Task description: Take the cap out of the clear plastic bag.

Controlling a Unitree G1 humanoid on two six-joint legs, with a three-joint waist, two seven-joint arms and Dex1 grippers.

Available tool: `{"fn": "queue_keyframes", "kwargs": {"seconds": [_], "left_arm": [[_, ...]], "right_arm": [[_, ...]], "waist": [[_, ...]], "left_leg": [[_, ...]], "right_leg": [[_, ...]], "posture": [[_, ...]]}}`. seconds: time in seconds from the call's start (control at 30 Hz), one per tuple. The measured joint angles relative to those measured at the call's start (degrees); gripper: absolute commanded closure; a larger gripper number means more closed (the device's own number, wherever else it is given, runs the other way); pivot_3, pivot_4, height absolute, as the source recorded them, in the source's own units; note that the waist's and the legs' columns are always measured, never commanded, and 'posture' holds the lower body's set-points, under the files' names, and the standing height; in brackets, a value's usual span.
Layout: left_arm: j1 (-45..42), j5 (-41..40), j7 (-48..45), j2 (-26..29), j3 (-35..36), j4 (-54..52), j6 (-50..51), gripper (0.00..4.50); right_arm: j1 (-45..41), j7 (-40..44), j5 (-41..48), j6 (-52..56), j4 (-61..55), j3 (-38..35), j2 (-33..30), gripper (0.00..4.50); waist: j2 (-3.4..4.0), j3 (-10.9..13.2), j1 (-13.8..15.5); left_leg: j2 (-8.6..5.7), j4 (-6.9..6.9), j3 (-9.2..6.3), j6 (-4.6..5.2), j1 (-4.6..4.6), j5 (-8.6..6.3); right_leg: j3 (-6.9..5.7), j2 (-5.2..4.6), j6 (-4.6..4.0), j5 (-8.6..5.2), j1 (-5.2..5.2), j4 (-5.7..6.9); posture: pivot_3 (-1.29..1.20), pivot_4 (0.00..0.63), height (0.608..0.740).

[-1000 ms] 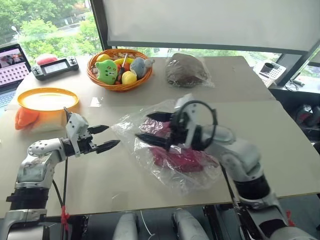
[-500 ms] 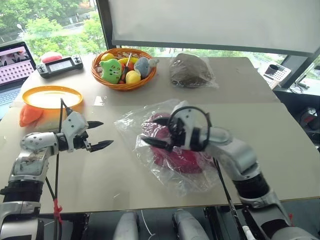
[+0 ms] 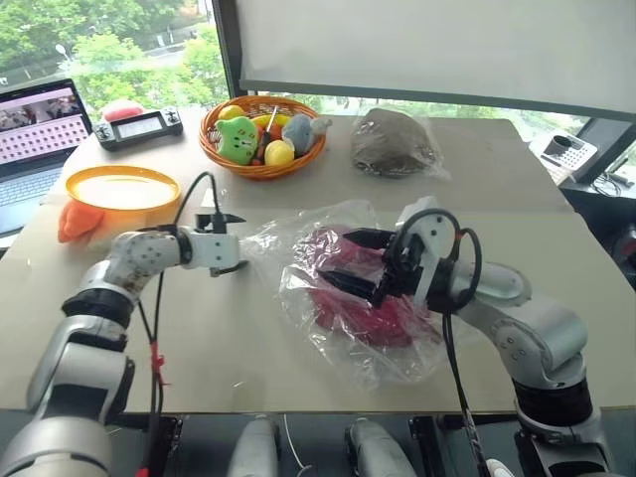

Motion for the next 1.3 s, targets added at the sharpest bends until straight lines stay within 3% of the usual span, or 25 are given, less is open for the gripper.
{"fn": "queue_keyframes", "kwargs": {"seconds": [0.1,0.2,0.53,0.67,0.77,0.9,0.97,1.1,1.23,1.3], "left_arm": [[-1.75,2.16,4.66,-1.57,-1.53,3.18,-1.75,0.02],[-2.84,4.24,8.05,-2.33,-3.06,5.22,-3.34,0.74],[-4.64,8.18,11.37,-2.63,-6.57,8.85,-6.23,4.45],[-4.22,6.47,7.42,-1.41,-6.37,8.07,-7.67,4.45],[-0.62,-0.96,-3.73,1.18,-4.47,3.63,-7.36,4.45],[14.82,-21.51,-27.28,11.11,-2.81,-22.79,5.53,4.45],[21.06,-27.40,-34.63,16.85,-2.46,-34.98,12.96,4.45],[31.92,-35.20,-42.68,26.92,-1.59,-55.38,25.16,4.45],[38.09,-48.23,-44.63,31.12,0.93,-73.48,40.85,4.45],[37.99,-55.35,-43.17,30.20,3.16,-81.39,48.86,4.45]], "right_arm": [[0.31,-1.29,0.08,0.57,-0.79,-0.23,-0.01,0.00],[1.07,-2.53,0.07,0.97,-1.14,-0.50,-0.09,0.00],[5.08,-4.72,2.06,1.89,-4.54,-2.35,-1.37,0.00],[11.01,-4.39,2.31,1.96,-6.46,-6.27,-5.56,0.00],[15.76,-3.93,2.43,2.01,-6.93,-10.12,-8.10,0.00],[19.38,-3.63,3.99,2.02,-8.15,-14.54,-9.91,0.00],[20.30,-3.62,4.33,2.02,-8.12,-15.76,-10.26,0.00],[20.45,-3.49,4.53,2.02,-7.88,-16.30,-11.11,0.00],[18.55,-3.38,4.53,2.01,-7.24,-15.53,-11.25,0.00],[17.62,-2.95,4.50,2.01,-6.99,-14.67,-11.26,0.00]], "waist": [[-0.01,-0.01,0.27],[0.00,-0.02,0.28],[-0.01,-0.03,0.07],[-0.02,-0.05,-0.11],[-0.01,-0.05,-1.12],[0.03,-0.08,-3.60],[0.06,-0.09,-4.14],[0.07,-0.09,-4.58],[0.05,-0.09,-4.20],[0.06,-0.09,-3.96]], "left_leg": [[0.00,0.03,0.00,0.00,0.00,0.00],[-0.01,0.02,0.00,0.00,0.00,0.00],[-0.01,0.02,0.00,0.00,-0.01,0.00],[0.00,-0.05,0.00,0.00,-0.02,0.00],[0.01,-0.18,0.02,0.00,-0.02,0.00],[0.13,-0.45,0.05,0.00,0.07,0.00],[0.12,-0.45,0.03,0.00,0.19,0.00],[0.11,-0.42,0.05,0.00,0.36,0.00],[0.12,-0.38,0.04,0.00,0.37,0.01],[0.10,-0.36,0.04,0.00,0.39,0.00]], "right_leg": [[0.00,0.00,0.01,0.00,0.00,0.01],[0.01,0.00,0.01,0.00,0.00,0.02],[0.01,0.00,0.01,0.00,-0.01,0.02],[0.01,0.00,0.01,0.00,-0.02,-0.04],[0.04,0.00,-0.01,0.00,-0.08,-0.06],[0.10,0.04,-0.12,-0.06,-0.13,-0.02],[0.07,0.04,-0.18,-0.12,-0.05,0.05],[0.09,0.01,-0.12,-0.16,0.12,0.03],[0.05,0.00,0.25,-0.39,0.16,0.04],[0.04,-0.01,0.28,-0.41,0.16,0.02]], "posture": [[0.00,0.150,0.740],[0.00,0.150,0.740],[0.00,0.150,0.740],[0.00,0.150,0.740],[0.00,0.150,0.740],[0.00,0.150,0.740],[0.00,0.150,0.740],[0.00,0.150,0.740],[0.00,0.150,0.740],[0.00,0.150,0.740]]}}
